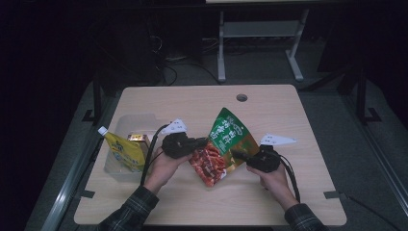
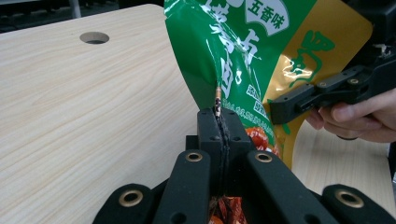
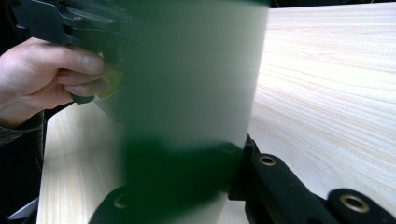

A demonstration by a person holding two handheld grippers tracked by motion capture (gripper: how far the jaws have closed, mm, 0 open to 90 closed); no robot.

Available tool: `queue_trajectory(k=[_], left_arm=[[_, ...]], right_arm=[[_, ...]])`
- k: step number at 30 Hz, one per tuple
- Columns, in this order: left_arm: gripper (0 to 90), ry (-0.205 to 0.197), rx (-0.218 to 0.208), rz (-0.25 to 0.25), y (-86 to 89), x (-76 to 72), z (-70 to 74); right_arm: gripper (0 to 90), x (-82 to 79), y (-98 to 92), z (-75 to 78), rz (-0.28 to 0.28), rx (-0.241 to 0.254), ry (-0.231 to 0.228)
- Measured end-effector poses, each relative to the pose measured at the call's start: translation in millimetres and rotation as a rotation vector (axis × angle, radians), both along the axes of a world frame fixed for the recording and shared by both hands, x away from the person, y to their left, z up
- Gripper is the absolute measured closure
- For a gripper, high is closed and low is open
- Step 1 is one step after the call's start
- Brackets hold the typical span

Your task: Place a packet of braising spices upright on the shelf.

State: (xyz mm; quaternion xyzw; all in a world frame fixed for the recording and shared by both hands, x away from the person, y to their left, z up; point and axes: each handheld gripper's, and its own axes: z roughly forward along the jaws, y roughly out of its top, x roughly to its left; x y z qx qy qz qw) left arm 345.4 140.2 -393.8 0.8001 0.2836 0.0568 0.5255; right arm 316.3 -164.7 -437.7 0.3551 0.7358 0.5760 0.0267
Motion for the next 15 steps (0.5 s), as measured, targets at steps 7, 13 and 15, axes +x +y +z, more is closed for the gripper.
queue_trajectory(k=[7, 13, 15], left_arm=[[78.8, -0.027, 0.026, 0.054, 4.9, 0.7, 0.0], [54.3, -0.035, 0.049, 0.046, 9.7, -6.3, 5.0], [48.2, -0.041, 0.101, 0.019, 9.4, -13.1, 3.9]], right_arm=[[89.7, 1.8, -6.8, 8.0, 0.023, 0.003, -0.003], [89.8, 1.4, -5.4, 17.2, 0.042, -0.029, -0.013], [89.8, 3.2, -4.5, 20.7, 0.046, -0.043, -0.011]])
